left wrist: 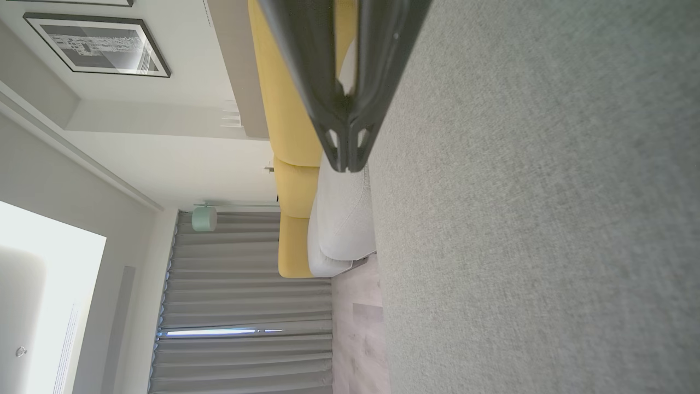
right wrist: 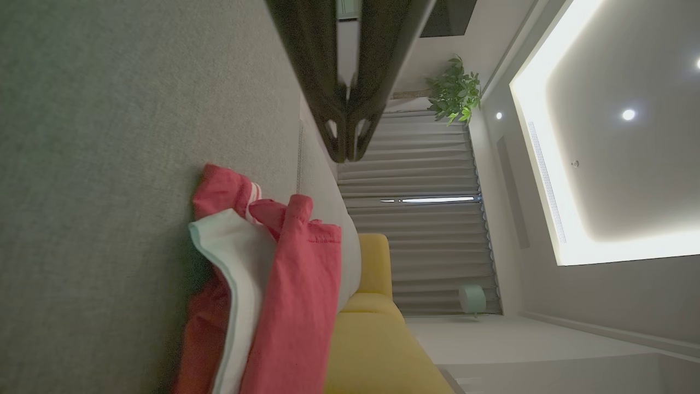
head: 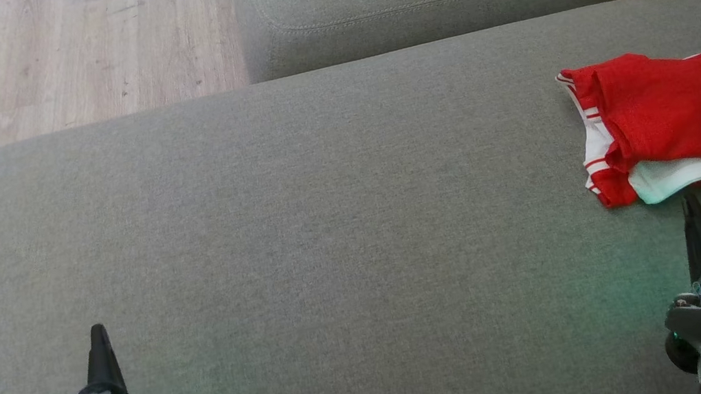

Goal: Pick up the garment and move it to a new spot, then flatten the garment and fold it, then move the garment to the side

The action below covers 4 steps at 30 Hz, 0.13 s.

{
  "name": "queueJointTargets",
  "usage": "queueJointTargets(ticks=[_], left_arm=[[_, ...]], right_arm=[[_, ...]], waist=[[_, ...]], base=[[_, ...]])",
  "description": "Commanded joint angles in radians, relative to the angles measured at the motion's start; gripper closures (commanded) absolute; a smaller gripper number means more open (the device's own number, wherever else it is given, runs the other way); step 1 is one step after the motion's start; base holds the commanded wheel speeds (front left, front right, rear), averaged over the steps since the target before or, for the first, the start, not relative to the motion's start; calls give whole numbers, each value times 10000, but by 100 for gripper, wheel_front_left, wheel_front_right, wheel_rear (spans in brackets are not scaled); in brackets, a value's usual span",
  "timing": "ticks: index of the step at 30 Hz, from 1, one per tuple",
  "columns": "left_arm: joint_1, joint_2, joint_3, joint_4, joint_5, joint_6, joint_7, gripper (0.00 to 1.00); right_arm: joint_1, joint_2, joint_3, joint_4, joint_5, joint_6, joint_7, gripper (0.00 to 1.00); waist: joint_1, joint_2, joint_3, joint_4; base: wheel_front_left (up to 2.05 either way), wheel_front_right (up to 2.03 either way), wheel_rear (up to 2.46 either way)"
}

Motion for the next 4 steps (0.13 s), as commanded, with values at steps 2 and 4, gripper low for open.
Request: queueJointTargets(ticks=[2, 4], left_arm=[[-495, 58, 404, -282, -55, -69, 71, 100], [-495, 58, 404, -282, -55, -69, 71, 100]], right_arm=[[-556, -52, 206, -410, 71, 69, 59, 100], [-556, -52, 206, -410, 71, 69, 59, 100]], waist=[[0, -1, 0, 1], [0, -1, 0, 1]], base=[[0, 0, 0], [0, 0, 0]])
